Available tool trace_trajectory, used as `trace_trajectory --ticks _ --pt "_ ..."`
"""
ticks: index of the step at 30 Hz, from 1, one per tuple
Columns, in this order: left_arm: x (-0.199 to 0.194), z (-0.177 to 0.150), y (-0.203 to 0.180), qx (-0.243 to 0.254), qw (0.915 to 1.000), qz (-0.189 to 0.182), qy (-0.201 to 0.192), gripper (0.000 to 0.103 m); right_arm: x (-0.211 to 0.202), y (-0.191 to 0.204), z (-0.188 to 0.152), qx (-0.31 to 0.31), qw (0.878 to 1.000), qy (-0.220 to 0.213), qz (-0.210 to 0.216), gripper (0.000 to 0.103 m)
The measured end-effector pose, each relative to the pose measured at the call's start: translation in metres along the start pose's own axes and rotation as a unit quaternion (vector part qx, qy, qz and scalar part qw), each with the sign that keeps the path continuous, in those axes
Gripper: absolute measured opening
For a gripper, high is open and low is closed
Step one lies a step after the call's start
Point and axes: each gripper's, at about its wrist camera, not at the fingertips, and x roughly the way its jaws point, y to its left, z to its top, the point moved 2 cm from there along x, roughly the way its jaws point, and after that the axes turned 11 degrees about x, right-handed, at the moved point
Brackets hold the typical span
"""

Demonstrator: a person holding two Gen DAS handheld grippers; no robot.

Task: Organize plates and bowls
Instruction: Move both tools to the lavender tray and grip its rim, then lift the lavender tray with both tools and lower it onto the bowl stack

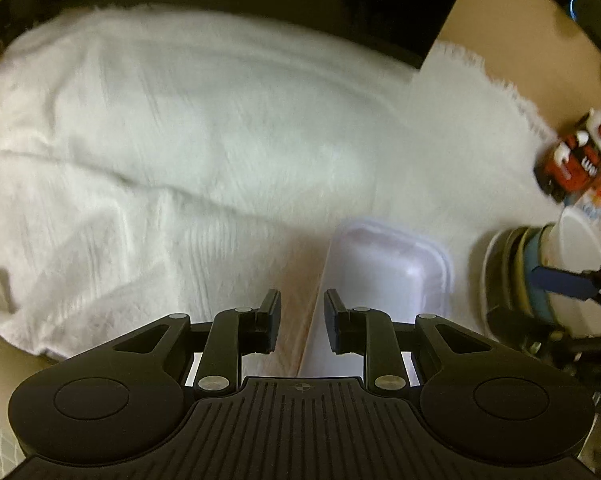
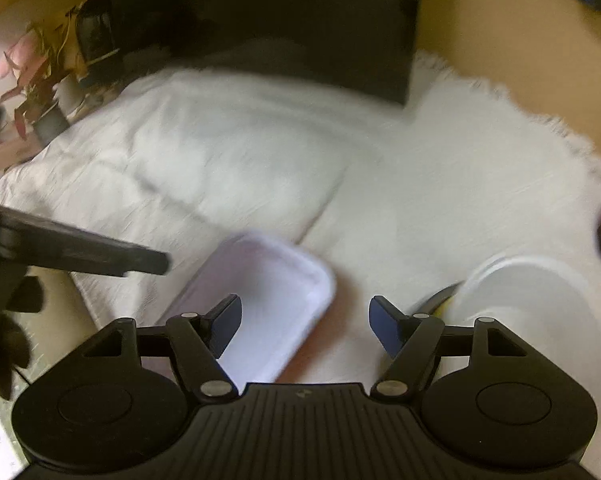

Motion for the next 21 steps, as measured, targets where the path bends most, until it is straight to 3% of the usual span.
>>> trace_trajectory --ticks 10,12,14,16,21 --pt "0.038 -0.019 0.000 -0.003 0.9986 -0.028 0.044 0.026 0.042 0.004 -0.035 0.017 0.997 0.076 -0.026 0.055" --pt "0.047 -0.022 0.000 -0.007 0.9982 -0.031 0.051 0.026 0.050 0.003 -0.040 0.020 0.995 0.090 -0.024 0.045" --pt "0.054 -0.025 0.000 -0.026 0.9968 -0.048 0.058 0.024 0.059 0.001 -0.044 0.026 0.993 0.110 -0.015 0.028" --pt "0.059 -0.029 0.002 -0.049 0.9945 -0.071 0.061 0.022 0.062 0.000 -0.047 0.033 0.992 0.123 0.003 0.022" --pt "0.030 -0.024 -0.002 -0.083 0.9929 -0.085 0.009 0.019 0.034 -0.002 -0.041 0.018 0.997 0.080 0.010 0.022"
